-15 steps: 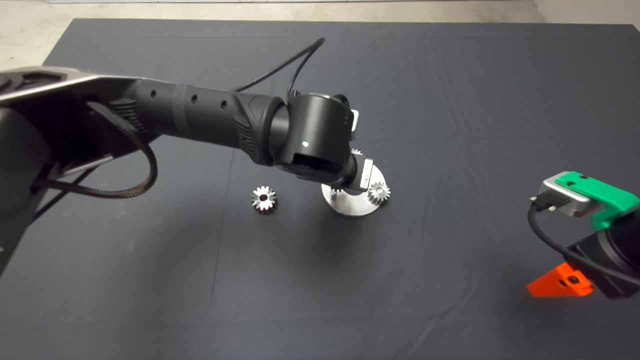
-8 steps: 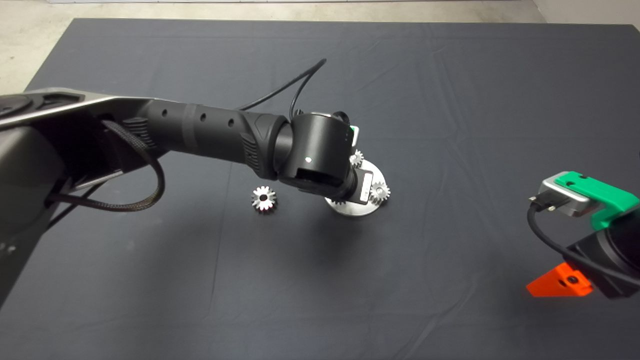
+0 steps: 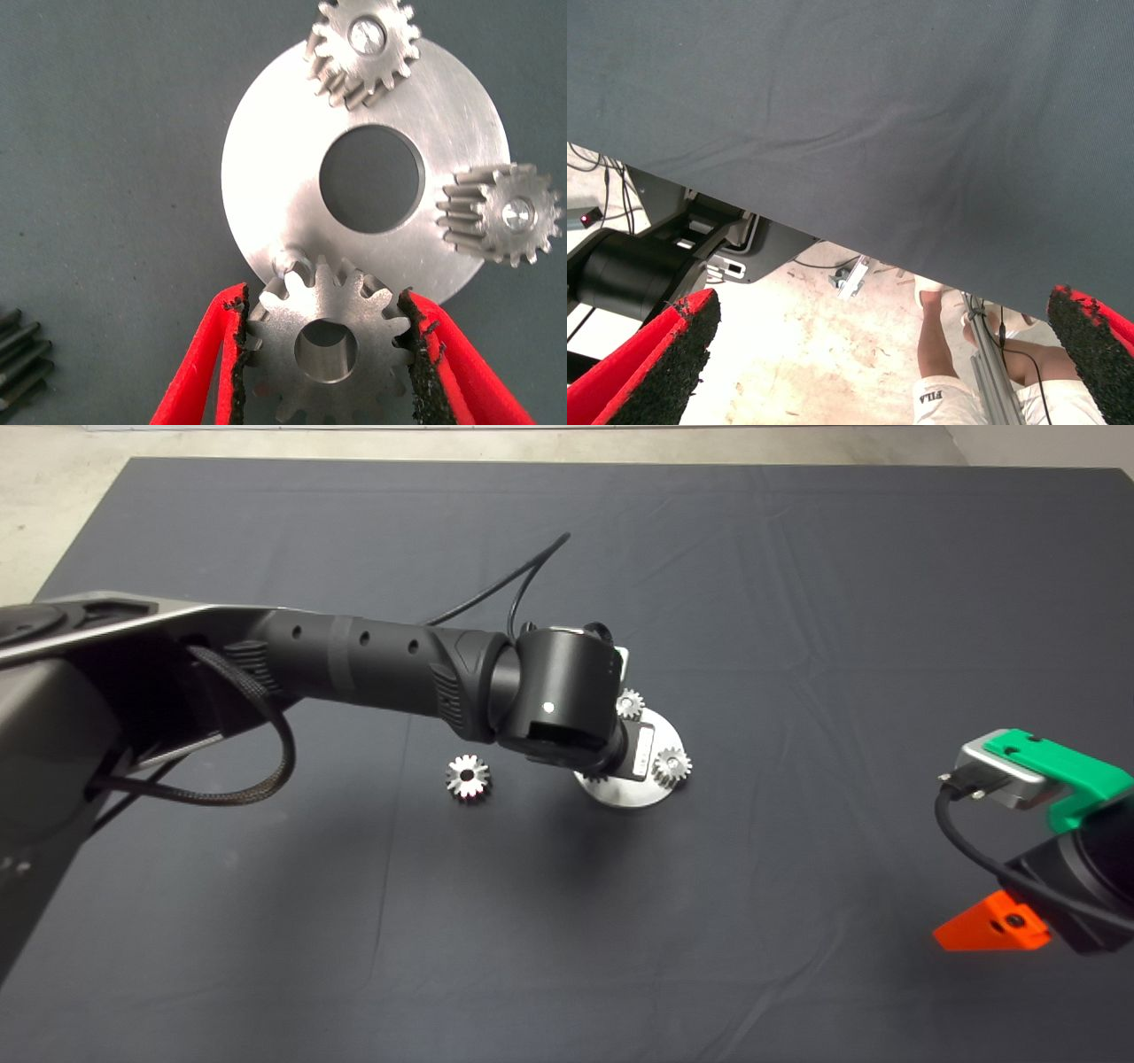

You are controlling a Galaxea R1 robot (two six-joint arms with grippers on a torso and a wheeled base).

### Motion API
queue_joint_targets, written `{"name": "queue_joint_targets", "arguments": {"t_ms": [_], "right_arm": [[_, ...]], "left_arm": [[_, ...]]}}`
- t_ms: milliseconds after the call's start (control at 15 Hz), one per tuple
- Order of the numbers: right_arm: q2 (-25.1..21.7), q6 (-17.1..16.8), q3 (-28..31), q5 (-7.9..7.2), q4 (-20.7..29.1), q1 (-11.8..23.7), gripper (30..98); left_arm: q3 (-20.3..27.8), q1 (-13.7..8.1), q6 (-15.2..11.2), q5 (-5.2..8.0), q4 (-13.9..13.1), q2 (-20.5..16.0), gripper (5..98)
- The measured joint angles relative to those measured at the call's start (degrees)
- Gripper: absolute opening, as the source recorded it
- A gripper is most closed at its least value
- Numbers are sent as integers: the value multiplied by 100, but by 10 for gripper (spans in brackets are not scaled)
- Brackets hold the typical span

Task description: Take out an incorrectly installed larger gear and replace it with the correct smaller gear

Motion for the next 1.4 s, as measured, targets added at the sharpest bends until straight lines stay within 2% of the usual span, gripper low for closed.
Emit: {"name": "queue_joint_targets", "arguments": {"t_ms": [400, 867, 1133, 1400], "right_arm": [[0, 0, 0, 0, 0, 0, 976], [0, 0, 0, 2, 0, 0, 976], [0, 0, 0, 0, 0, 0, 976], [0, 0, 0, 0, 0, 0, 976]], "left_arm": [[-83, 3, 22, 0, 83, 0, 355], [-122, 75, 169, 0, 150, -3, 355], [-202, 256, 247, 0, 213, -22, 355], [-223, 281, 285, 0, 266, -22, 355]]}}
